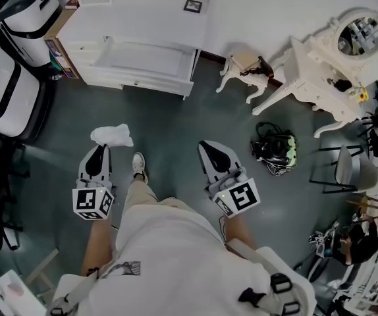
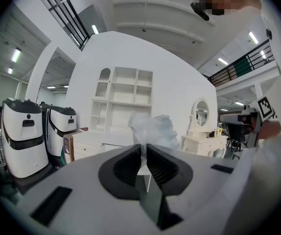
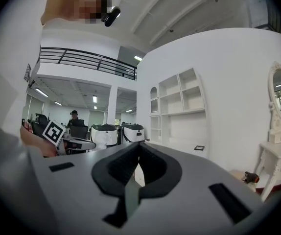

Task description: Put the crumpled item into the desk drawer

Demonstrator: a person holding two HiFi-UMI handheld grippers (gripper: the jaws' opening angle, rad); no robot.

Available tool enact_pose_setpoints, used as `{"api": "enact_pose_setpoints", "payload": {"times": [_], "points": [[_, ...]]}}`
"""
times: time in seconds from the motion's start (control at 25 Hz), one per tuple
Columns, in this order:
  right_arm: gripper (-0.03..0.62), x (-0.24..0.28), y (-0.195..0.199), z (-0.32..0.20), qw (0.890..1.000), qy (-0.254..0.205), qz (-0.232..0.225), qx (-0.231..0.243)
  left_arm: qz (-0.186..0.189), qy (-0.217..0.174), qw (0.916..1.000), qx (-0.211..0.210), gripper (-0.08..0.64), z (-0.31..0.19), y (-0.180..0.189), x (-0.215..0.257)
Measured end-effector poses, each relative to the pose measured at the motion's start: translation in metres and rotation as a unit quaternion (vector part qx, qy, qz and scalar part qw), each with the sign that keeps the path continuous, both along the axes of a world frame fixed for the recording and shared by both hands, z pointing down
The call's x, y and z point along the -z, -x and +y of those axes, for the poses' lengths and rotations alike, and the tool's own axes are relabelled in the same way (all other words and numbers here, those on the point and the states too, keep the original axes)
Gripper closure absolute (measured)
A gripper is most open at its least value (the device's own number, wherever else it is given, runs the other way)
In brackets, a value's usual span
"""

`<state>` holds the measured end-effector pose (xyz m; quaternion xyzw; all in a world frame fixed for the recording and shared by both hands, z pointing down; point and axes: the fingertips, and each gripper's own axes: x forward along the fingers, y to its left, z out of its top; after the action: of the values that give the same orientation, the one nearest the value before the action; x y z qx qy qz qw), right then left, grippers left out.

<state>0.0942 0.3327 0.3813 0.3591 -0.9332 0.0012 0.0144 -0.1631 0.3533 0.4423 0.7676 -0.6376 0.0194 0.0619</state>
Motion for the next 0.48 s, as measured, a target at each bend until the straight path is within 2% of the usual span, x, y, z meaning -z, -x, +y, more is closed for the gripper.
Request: {"api": "enact_pose_setpoints", "payload": {"times": [0.24,0.48], "points": [[0.581,-0.015,-0.004,-0.049,0.999,0.019,0.011,-0.036,0.011,0.004,0.9994,-0.031,0.517,-0.07,-0.003,-0.013],[0.581,-0.015,0.024,-0.146,0.998,0.036,0.017,-0.055,0.019,0.003,0.9989,-0.043,0.517,-0.175,0.022,-0.011]]}}
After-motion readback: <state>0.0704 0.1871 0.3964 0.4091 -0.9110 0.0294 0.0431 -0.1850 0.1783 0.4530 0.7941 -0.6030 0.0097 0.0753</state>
